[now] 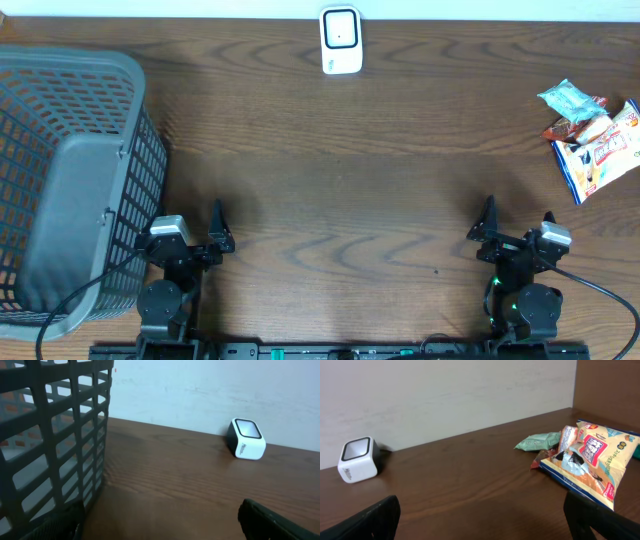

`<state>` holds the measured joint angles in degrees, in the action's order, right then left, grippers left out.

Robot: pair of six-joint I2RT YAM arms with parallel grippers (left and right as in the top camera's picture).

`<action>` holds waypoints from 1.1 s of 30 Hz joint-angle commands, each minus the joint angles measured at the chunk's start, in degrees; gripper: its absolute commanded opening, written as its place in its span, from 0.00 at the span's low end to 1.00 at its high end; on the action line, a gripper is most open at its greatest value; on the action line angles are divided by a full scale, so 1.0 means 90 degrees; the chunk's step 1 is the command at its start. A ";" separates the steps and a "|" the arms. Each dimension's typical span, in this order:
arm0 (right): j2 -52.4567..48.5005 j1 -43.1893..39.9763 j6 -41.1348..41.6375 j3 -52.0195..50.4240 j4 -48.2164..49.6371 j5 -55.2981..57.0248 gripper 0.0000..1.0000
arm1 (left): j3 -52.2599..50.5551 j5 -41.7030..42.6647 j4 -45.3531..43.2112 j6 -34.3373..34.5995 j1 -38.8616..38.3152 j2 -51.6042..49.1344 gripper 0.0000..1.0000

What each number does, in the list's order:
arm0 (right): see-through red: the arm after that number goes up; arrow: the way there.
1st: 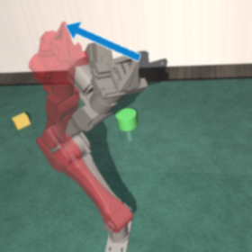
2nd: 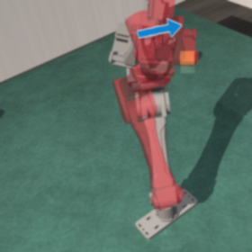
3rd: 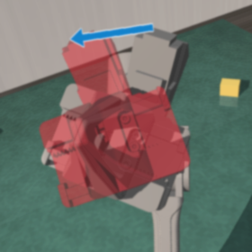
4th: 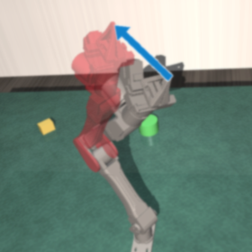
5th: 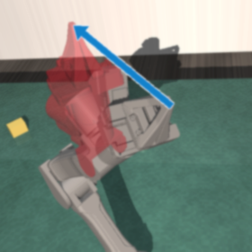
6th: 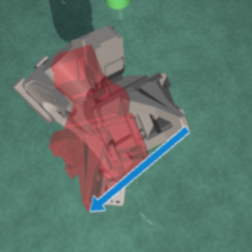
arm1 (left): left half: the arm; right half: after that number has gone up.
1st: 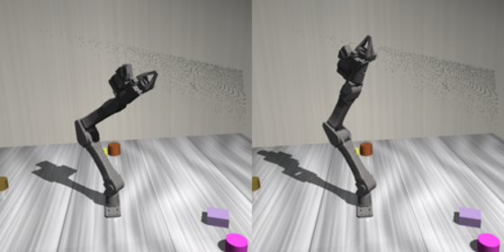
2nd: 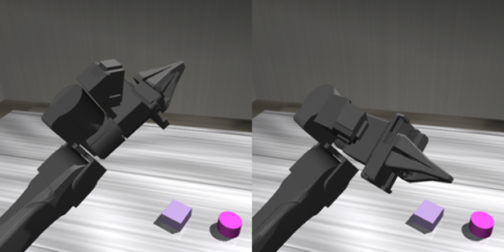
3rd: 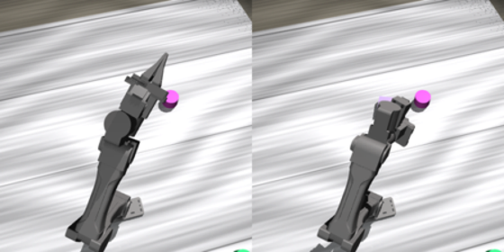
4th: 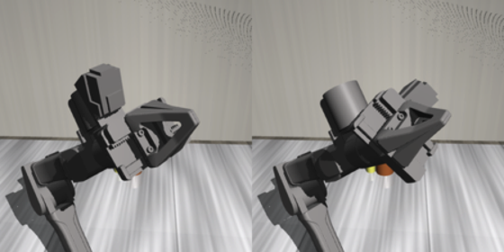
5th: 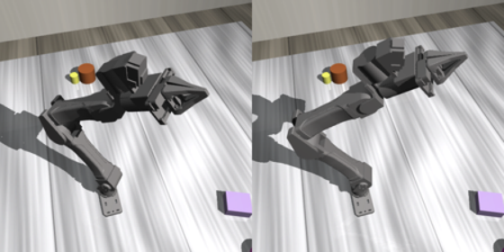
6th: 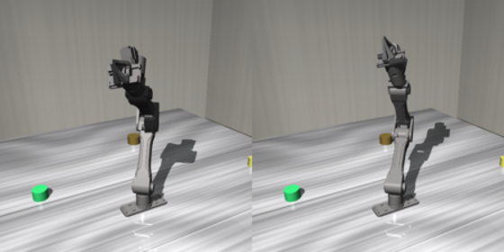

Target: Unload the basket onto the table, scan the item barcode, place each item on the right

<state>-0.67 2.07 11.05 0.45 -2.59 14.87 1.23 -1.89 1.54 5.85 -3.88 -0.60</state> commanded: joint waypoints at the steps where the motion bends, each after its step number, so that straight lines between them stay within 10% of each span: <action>1: 0.0041 0.0049 -0.0092 -0.0017 -0.0027 -0.0022 0.99 | -0.0114 -0.0277 0.0267 -0.0146 -0.0012 0.0058 0.98; 33: 0.0041 0.0049 -0.0092 -0.0017 -0.0027 -0.0022 0.99 | -0.0112 0.0136 0.0296 -0.0673 -0.0007 0.0058 0.98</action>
<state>-0.67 2.07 11.05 0.45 -2.59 14.87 1.37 -0.34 1.98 0.97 -3.86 -0.60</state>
